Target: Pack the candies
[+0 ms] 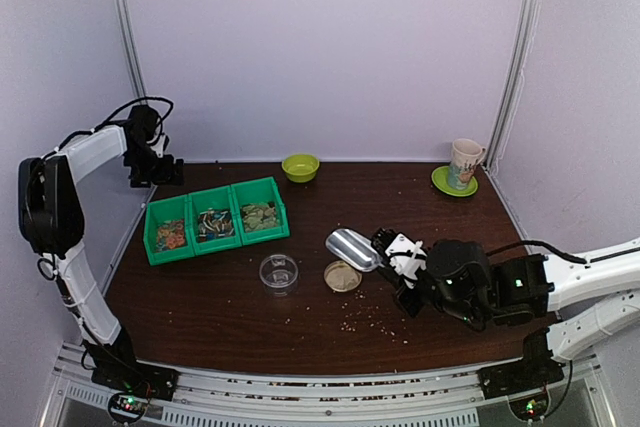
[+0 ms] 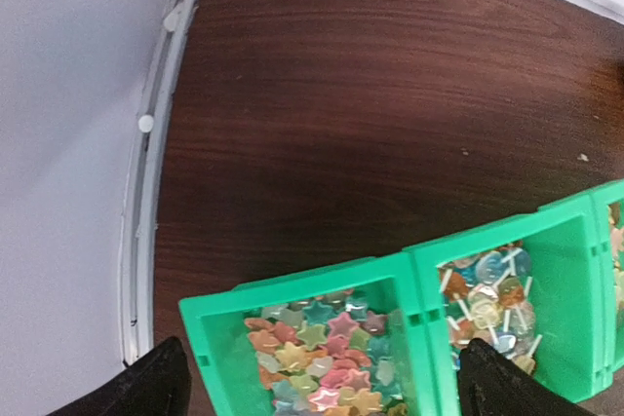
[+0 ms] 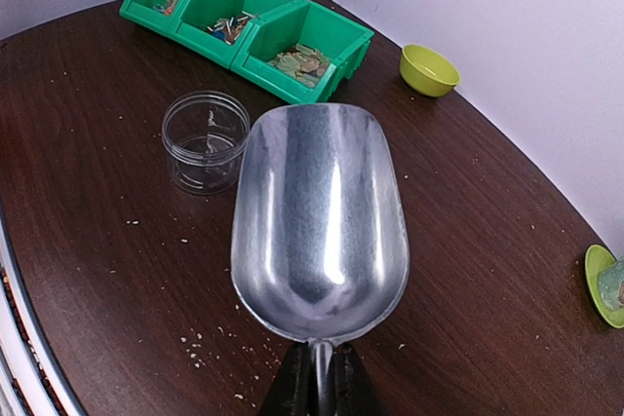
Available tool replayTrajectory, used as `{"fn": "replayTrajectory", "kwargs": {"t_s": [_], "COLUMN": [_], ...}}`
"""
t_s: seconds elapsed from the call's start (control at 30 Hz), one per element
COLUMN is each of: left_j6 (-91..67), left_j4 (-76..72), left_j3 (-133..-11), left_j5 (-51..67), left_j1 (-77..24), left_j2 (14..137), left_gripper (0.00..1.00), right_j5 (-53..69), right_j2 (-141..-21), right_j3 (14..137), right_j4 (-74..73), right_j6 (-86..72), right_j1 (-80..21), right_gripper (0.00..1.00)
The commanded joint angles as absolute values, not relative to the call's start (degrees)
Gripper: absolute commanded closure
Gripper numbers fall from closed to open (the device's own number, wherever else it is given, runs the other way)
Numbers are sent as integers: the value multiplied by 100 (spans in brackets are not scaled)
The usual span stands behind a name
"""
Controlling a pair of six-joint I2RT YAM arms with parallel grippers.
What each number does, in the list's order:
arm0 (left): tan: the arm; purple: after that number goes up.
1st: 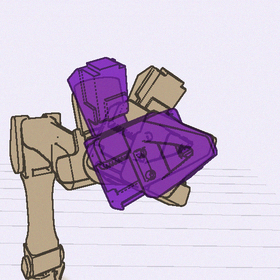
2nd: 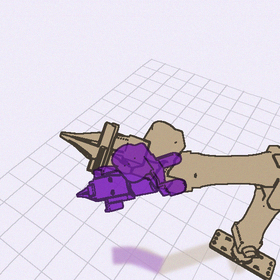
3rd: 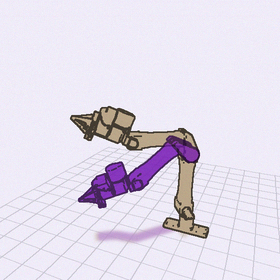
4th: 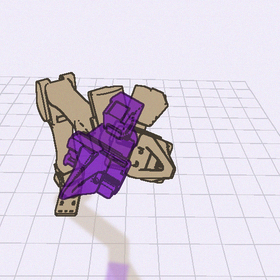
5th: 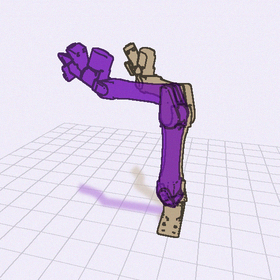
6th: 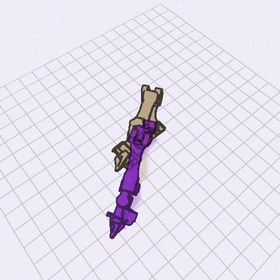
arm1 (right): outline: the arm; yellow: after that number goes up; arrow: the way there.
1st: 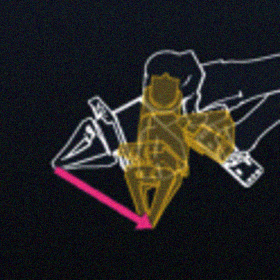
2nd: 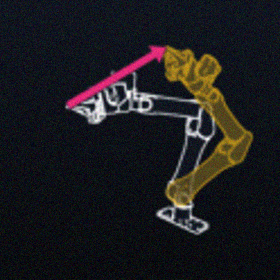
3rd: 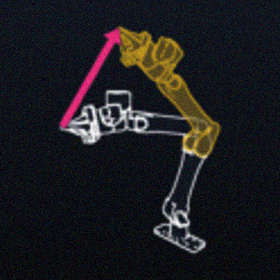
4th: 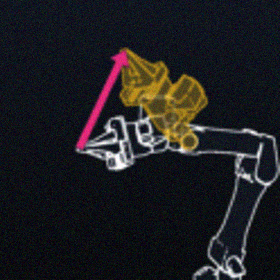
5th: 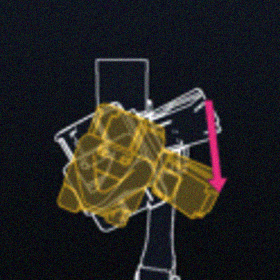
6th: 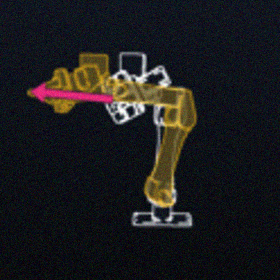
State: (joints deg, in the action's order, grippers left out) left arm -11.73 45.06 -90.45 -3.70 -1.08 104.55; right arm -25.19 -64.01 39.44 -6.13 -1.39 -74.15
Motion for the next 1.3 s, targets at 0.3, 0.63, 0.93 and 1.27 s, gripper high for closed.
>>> {"fn": "replayTrajectory", "kwargs": {"t_s": [0.3, 0.63, 0.93, 1.27], "left_j6": [-1039, -1155, -1295, -1248], "left_j4": [4421, 4400, 4117, 4417], "left_j3": [-9040, -9132, -8868, -9027], "left_j5": [390, 751, 193, -261], "left_j1": [405, 582, 610, 680], "left_j2": [11255, 11290, 10540, 10919], "left_gripper": [2, 2, 2, 2], "right_j5": [-2382, -2391, -2301, -2329], "right_j2": [-6433, -6504, -6779, -6749], "right_j3": [3855, 3911, 4095, 4179], "right_j4": [-443, -469, -408, -596], "right_j6": [-290, -246, -164, -108], "right_j1": [-7409, -7415, -7410, -7425], "right_gripper": [100, 100, 100, 100]}}
